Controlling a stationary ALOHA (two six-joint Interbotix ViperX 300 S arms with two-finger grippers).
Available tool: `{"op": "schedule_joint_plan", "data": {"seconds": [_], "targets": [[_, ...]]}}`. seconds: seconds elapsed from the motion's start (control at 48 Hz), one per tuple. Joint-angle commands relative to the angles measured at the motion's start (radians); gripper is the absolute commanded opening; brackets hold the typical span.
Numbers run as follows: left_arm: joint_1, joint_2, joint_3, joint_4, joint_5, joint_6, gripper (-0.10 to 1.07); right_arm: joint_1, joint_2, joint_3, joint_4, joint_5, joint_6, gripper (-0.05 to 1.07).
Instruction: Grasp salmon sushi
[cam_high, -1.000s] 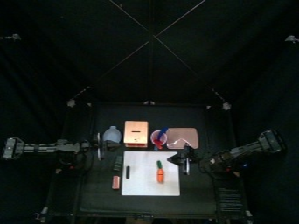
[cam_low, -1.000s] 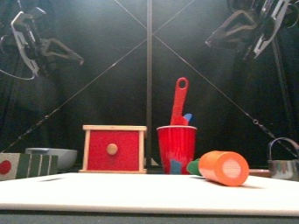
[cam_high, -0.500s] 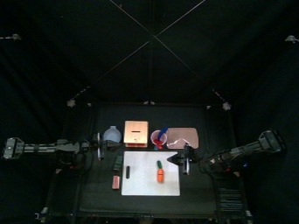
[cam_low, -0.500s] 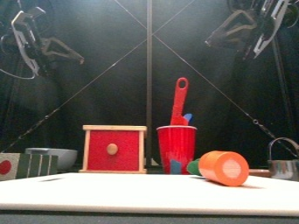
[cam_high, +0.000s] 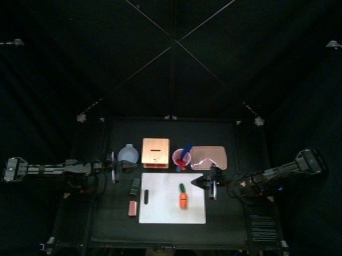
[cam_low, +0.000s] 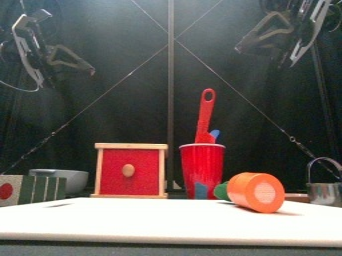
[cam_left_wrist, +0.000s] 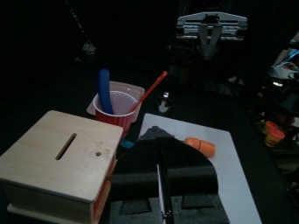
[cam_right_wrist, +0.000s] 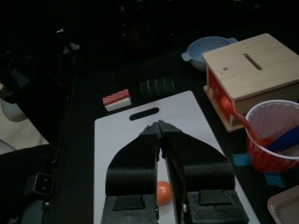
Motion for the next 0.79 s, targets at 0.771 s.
{"op": "schedule_joint_plan", "data": {"seconds": [0.771], "targets": [[-0.092, 0.104, -0.137, 0.003, 0.006, 0.0, 0.03, -0.008, 0.115, -0.075, 0.018, 0.003, -0.009, 0.41]]}}
